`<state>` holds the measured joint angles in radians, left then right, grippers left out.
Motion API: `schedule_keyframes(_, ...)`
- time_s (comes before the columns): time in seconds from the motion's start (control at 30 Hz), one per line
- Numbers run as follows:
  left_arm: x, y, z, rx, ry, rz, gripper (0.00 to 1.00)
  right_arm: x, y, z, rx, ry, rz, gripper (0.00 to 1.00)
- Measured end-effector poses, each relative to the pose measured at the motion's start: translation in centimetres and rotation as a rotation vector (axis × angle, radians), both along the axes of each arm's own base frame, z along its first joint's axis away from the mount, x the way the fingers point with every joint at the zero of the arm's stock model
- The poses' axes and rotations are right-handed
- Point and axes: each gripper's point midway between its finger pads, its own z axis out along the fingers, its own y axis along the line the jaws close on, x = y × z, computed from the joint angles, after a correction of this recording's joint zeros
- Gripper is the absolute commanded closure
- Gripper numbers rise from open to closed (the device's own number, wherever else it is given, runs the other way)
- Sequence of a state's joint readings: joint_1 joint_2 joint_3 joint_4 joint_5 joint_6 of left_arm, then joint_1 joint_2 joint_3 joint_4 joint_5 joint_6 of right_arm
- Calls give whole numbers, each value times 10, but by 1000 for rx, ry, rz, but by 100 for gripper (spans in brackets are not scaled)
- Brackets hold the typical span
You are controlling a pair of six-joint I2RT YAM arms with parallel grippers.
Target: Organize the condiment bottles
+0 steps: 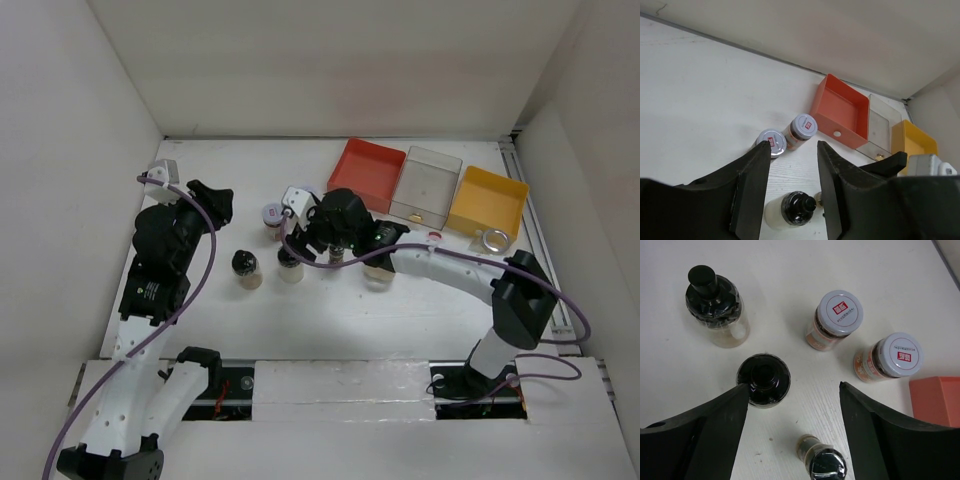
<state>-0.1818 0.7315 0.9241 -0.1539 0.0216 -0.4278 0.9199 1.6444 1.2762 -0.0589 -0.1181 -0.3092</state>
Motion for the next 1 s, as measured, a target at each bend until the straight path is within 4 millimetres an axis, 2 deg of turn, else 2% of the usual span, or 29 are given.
schedule_keyframes(0.1, 0, 0, 0, 1, 0, 0, 60, 2, 5, -14, -14, 18, 7, 26)
schedule_keyframes(0.3, 0, 0, -1, 0, 2, 0, 60, -2, 21, -53, -55, 93, 59, 34)
schedule_keyframes(0.37, 0, 0, -2, 0, 3, 0, 60, -6, 26, -60, -55, 114, 80, 40)
schedule_keyframes(0.4, 0, 0, -3, 0, 5, -1, 60, -7, 28, -60, -49, 117, 87, 41)
schedule_keyframes(0.43, 0, 0, -4, 1, 8, -1, 60, -7, 30, -58, -42, 117, 94, 48)
schedule_keyframes(0.47, 0, 0, -5, 1, 9, -1, 60, -8, 32, -58, -37, 119, 98, 51)
schedule_keyframes(0.57, 0, 0, -6, 2, 12, -2, 60, -6, 40, -55, -17, 116, 110, 53)
schedule_keyframes(0.67, 0, -1, -6, 1, 13, -5, 60, -4, 43, -59, -10, 116, 114, 75)
schedule_keyframes(0.8, 0, -1, -6, 1, 13, -6, 60, -4, 48, -57, 10, 118, 119, 83)
schedule_keyframes(1.0, 0, -3, -7, 0, 14, -17, 60, -1, 45, -55, 7, 115, 99, 88)
